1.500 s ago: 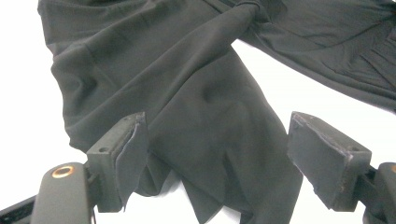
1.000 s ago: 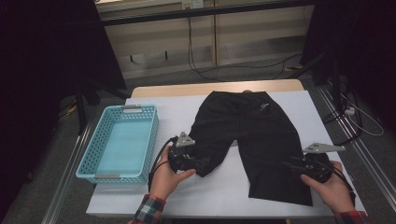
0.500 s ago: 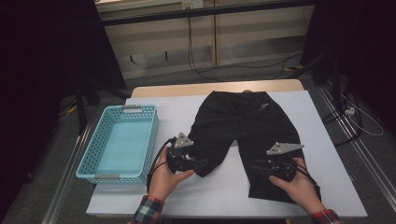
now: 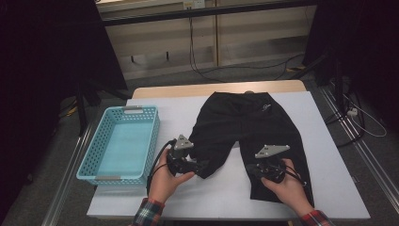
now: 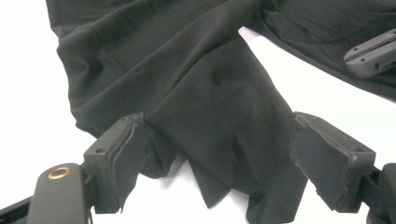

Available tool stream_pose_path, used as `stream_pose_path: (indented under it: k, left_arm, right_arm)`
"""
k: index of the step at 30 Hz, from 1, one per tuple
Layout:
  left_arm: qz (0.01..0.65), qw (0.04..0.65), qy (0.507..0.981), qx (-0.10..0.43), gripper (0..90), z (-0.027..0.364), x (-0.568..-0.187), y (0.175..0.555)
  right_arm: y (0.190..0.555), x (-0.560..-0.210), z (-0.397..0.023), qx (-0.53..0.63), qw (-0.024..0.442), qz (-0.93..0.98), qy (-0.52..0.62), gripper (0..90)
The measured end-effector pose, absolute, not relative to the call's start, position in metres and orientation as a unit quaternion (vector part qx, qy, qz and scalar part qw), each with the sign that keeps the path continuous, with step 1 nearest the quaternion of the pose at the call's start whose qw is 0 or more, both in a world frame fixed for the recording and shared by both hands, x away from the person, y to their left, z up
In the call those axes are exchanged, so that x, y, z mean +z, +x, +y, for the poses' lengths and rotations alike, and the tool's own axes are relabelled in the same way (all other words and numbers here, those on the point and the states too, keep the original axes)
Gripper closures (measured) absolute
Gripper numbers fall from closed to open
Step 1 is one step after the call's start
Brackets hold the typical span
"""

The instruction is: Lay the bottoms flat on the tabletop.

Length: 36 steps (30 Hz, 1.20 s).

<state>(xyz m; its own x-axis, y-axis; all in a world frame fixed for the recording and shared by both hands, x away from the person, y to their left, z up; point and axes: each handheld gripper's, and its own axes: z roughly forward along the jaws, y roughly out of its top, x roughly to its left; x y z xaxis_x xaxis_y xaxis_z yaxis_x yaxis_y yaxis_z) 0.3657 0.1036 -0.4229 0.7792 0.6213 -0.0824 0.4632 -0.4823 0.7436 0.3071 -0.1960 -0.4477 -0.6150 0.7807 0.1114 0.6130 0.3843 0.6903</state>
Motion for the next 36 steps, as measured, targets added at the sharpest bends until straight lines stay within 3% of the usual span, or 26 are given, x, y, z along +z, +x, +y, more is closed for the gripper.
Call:
stream_pose_path:
  k: [10,11,15,23,36]
  left_arm:
    - [0.318,0.398,0.855,0.097,19.8,0.103,-0.424,0.367]
    - [0.32,0.398,0.854,0.095,19.8,0.103,-0.424,0.366]
    - [0.318,0.398,0.855,0.098,19.8,0.104,-0.423,0.367]
    - [0.317,0.4,0.854,0.097,19.6,0.104,-0.421,0.366]
    - [0.31,0.398,0.858,0.096,19.6,0.099,-0.421,0.366]
  right_arm:
    - [0.312,-0.442,-0.181,0.391,0.099,0.822,0.402,90.0]
    - [0.311,-0.446,-0.176,0.389,0.093,0.826,0.397,79.7]
    - [0.309,-0.448,-0.176,0.373,0.114,0.833,0.392,74.9]
    - [0.301,-0.439,-0.221,0.383,0.139,0.797,0.445,58.0]
    - [0.282,-0.437,-0.293,0.35,0.187,0.761,0.514,51.6]
